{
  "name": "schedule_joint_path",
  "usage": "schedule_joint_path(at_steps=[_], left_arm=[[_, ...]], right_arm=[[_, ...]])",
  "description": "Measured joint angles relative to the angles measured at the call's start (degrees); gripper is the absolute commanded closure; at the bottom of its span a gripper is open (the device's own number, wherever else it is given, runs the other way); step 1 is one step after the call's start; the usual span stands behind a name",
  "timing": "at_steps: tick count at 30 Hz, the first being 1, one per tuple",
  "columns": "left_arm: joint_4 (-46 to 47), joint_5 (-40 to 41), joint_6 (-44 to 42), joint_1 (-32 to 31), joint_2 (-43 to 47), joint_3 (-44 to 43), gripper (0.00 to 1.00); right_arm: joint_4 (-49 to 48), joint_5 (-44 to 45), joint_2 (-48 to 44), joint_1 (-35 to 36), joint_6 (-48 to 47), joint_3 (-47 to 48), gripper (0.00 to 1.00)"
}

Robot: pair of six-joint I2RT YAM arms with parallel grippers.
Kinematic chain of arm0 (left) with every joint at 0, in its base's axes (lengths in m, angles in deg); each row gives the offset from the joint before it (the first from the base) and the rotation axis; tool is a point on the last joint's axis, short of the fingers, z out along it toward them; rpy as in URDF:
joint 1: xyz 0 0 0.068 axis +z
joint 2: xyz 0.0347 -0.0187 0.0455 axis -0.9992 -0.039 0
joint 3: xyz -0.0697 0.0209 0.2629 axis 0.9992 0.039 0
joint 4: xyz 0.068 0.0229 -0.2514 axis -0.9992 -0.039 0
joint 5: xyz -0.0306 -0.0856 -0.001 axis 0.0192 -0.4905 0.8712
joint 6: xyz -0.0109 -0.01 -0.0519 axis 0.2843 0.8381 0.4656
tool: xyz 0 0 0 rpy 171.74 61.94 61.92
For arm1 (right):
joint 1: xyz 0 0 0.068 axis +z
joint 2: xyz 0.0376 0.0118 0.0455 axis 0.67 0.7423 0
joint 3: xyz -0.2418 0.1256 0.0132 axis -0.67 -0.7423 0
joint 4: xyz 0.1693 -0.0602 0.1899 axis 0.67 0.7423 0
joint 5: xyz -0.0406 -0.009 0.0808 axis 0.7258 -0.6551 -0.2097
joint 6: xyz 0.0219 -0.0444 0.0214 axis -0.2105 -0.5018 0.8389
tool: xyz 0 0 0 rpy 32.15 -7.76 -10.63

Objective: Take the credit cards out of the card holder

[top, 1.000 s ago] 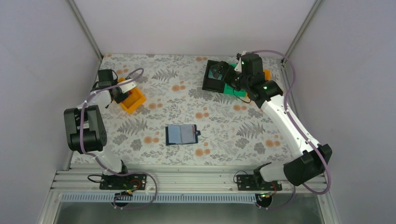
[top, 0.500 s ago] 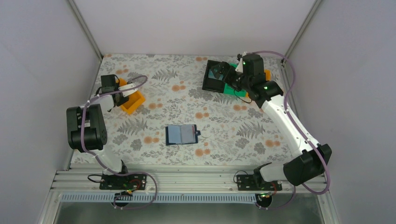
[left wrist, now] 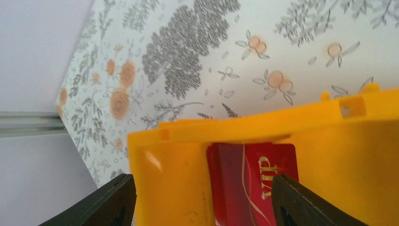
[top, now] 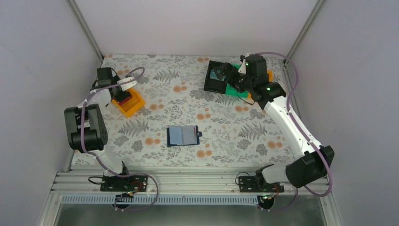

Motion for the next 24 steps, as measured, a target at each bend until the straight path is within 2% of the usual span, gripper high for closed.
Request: schedule_joint_path(at_steps=[6,10,12,15,18,23,24], left_arm=[[-5.16,-4.09,0.96,0.31,0.0,-4.94,0.27],[-10.54,-9.68,3.67,0.39,0.28,-9.51,0.27],[-13.97,-13.81,6.29,0.46,1.33,-12.48,0.27],[-19.76,-20.09,12.15,-0.07,3.78,-18.01,0.27],[-24.55,-25.88,18.32,-2.05,7.56,-21.16,0.26],[-30.86,-32.15,28.96,-10.56,14.45,-16.37,0.15],[-31.87,-32.57,30.95,-12.57,15.23,-14.43,0.07]], right_arm=[[-0.02,-0.09,-0.33,-0.42,-0.2,-0.04,0.01],[-0.22,-1.14,-1.09,-0.55,-1.7,-0.15,0.01],[-0.37,-2.34,-1.33,-0.59,-3.78,-0.15,0.07],[-0.2,-4.83,-1.07,-0.61,-7.21,-0.33,0.25],[-0.66,-9.01,0.2,0.02,-9.99,-3.15,0.35],[-0.37,-11.37,8.72,6.38,-13.16,-10.23,0.43],[0.17,-11.15,11.5,8.33,-13.75,-11.04,0.46]])
